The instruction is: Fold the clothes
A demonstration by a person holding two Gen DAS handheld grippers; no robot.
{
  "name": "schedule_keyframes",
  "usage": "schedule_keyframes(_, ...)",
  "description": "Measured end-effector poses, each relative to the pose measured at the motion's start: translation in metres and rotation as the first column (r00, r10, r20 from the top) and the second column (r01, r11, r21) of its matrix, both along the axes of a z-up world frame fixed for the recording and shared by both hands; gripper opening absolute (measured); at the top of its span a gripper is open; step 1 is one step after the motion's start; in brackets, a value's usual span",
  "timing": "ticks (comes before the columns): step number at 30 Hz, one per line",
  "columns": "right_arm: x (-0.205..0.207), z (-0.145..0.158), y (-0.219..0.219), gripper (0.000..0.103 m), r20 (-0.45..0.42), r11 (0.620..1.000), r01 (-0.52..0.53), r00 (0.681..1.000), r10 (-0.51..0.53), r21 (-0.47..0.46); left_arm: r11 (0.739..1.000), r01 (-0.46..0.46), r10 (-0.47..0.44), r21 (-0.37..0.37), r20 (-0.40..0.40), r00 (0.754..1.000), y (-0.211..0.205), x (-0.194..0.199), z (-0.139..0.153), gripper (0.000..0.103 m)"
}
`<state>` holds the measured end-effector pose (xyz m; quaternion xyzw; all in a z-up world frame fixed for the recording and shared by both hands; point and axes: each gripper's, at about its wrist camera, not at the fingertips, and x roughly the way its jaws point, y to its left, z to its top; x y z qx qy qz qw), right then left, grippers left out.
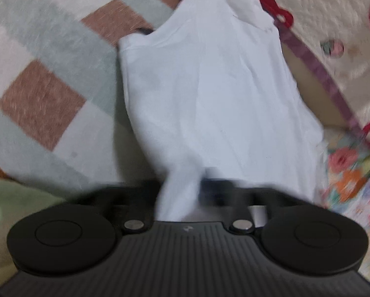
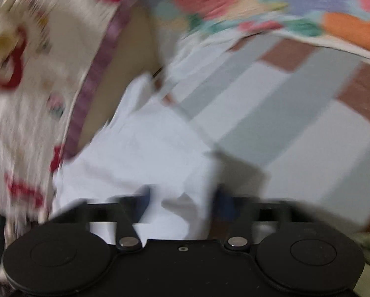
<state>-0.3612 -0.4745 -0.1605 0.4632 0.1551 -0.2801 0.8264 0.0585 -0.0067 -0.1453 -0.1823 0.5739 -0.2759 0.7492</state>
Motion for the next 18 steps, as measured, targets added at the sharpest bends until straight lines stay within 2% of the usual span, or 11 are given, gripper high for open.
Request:
schedule_keyframes(3,0.007,0.014,-0.001,0.01,0.028,0.998,-0.018,0.999,0.019,-0.053,0.999,0.029,-0.031,0.017,0.131,0.991,-0.003,-0.009,0.041,0.004)
schedule_keyframes(5,0.012,0.024,-0.001,0.009,0.047,0.996,-0.028,0.998,0.033,-0.089,0.999,0.034,-0.03,-0.022,0.18,0.983,0.005,-0.014,0.076,0.004)
schedule_keyframes(9,-0.015,0.093,0.017,0.009,0.136,0.971,-0.045,0.988,0.079,-0.234,0.994,0.034,-0.008,-0.1,0.245,0.97,0.035,-0.037,0.127,0.004)
schedule_keyframes(11,-0.033,0.101,0.024,0.009,0.179,0.978,-0.044,0.981,0.081,-0.205,0.993,0.033,-0.006,-0.11,0.233,0.972,0.05,-0.052,0.129,0.004)
schedule_keyframes(13,-0.045,0.088,0.026,0.009,0.142,0.991,-0.057,0.987,0.073,-0.119,0.997,0.038,-0.024,-0.067,0.195,0.98,0.055,-0.06,0.119,0.004)
schedule_keyframes(14,-0.049,0.079,0.028,0.009,0.092,0.992,-0.068,0.993,0.078,-0.105,0.999,0.042,-0.038,-0.023,0.162,0.986,0.052,-0.061,0.111,0.004)
schedule_keyframes(16,-0.055,0.072,0.035,0.009,0.053,0.993,-0.078,0.995,0.083,-0.089,0.997,0.067,-0.072,0.039,0.147,0.987,0.05,-0.068,0.11,0.004)
schedule_keyframes(18,-0.064,0.086,0.045,0.009,0.087,0.987,-0.087,0.991,0.099,-0.133,0.995,0.095,-0.101,0.04,0.173,0.98,0.053,-0.073,0.125,0.004)
